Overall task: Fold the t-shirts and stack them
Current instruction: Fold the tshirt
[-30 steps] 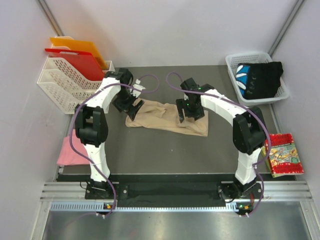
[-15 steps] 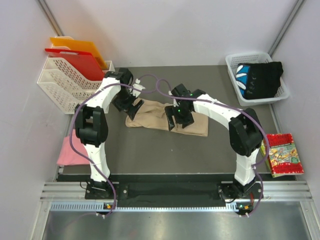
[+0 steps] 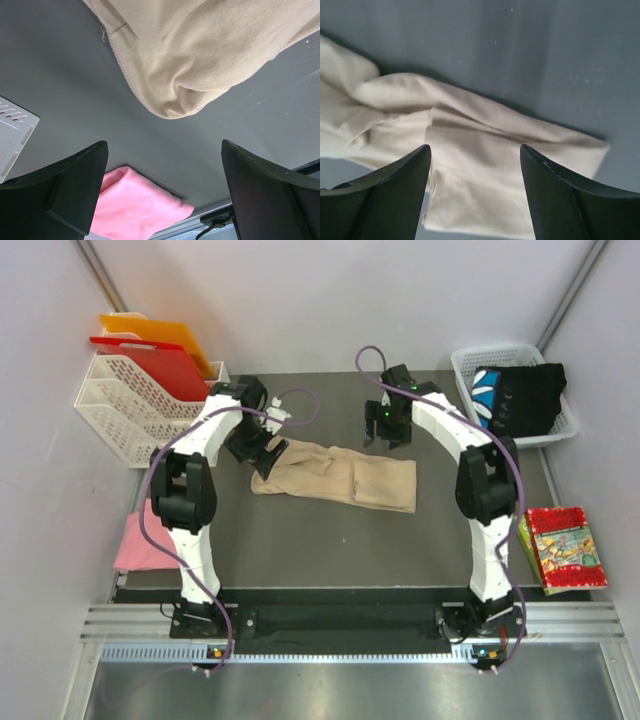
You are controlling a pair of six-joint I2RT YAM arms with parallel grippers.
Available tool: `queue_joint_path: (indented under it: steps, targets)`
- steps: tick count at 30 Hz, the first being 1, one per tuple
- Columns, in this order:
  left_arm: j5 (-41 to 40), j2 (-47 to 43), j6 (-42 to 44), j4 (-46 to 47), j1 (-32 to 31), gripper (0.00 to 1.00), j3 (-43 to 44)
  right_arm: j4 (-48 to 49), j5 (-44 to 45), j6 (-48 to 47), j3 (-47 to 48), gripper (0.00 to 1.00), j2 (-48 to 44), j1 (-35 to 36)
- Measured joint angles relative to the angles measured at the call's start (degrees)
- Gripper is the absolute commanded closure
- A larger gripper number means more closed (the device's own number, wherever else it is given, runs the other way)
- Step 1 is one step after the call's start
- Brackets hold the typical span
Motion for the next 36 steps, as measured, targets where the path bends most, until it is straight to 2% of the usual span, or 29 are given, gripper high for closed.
queue_joint_path:
  steps: [6, 10, 15, 16, 18, 19, 23, 36]
  targets:
    - [-0.02, -0.04, -0.13, 0.02, -0.48, 0.01, 0.00, -2.10, 0.92, -0.63, 1.53, 0.29, 8.33, 2.49]
    - [-0.42, -0.59, -0.13, 0.09, -0.57, 0.01, -0.39, -2.56, 1.20, -1.36, 0.55, 0.32, 8.46, 3.54]
    - [-0.63, -0.74, -0.15, 0.13, -0.57, 0.01, -0.39, -2.10, 1.88, -2.01, -0.37, 0.50, 8.46, 3.63]
    - [-0.63, -0.74, -0.15, 0.13, -0.57, 0.01, -0.39, -1.99, 2.12, -2.19, -0.61, 0.58, 8.35, 3.58]
    - [-0.63, -0.74, -0.15, 0.13, -0.57, 0.01, -0.39, -1.99, 3.10, -2.67, -0.96, 0.67, 8.26, 3.56]
    - [-0.63, -0.74, -0.15, 0.11, -0.57, 0.01, -0.39, -2.08, 3.74, -2.89, -0.96, 0.76, 8.26, 3.56]
    - [-0.63, -0.74, -0.15, 0.11, -0.57, 0.01, -0.39, -2.34, 5.18, -3.19, -0.98, 0.92, 8.26, 3.48]
    - [-0.59, -0.74, -0.20, 0.13, -1.31, 0.01, -0.42, -3.61, 7.13, -3.10, 2.05, 0.94, 8.24, 2.91]
